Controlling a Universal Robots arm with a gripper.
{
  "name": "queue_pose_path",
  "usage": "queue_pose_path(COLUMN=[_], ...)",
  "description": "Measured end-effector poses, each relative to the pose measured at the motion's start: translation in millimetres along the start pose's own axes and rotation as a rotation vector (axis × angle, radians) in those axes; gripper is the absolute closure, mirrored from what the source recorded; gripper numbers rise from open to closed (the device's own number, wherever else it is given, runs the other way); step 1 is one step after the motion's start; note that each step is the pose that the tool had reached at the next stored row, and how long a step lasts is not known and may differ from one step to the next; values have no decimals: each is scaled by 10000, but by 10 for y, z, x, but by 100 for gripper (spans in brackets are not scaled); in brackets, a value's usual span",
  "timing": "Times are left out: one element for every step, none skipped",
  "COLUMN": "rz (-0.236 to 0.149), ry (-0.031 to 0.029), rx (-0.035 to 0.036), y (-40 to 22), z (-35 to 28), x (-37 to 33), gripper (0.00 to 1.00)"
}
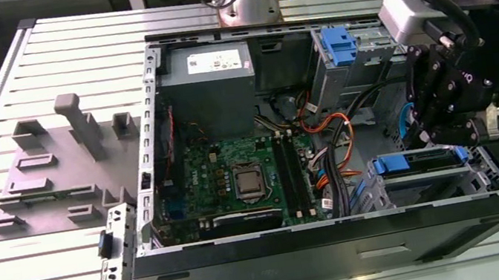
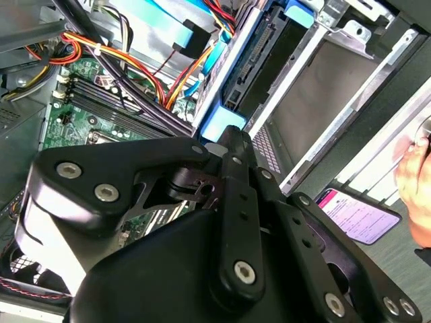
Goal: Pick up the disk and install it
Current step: 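Insert the first disk wire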
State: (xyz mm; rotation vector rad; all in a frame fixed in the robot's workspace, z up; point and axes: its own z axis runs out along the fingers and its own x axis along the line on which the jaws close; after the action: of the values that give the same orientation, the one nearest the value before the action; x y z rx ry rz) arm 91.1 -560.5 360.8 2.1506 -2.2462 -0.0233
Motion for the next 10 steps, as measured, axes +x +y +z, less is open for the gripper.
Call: queue_pose_path(rz=[1, 0, 0, -1, 0, 0, -1, -2, -1, -2], ry=[-1, 0, 2, 2, 2, 3, 4, 4, 4, 3], rx=[0, -5, -13, -25, -34, -39, -41, -44, -45, -46], y=[-16, -43, -82, -130, -175, -220, -265, -310, -355, -402], z=[0, 0, -1, 0, 1, 2, 3, 6, 8, 10], x=[0, -2, -4, -6, -7, -10, -12, -14, -16, -18], gripper=[89, 89, 89, 89, 89, 89, 89, 89, 89, 89])
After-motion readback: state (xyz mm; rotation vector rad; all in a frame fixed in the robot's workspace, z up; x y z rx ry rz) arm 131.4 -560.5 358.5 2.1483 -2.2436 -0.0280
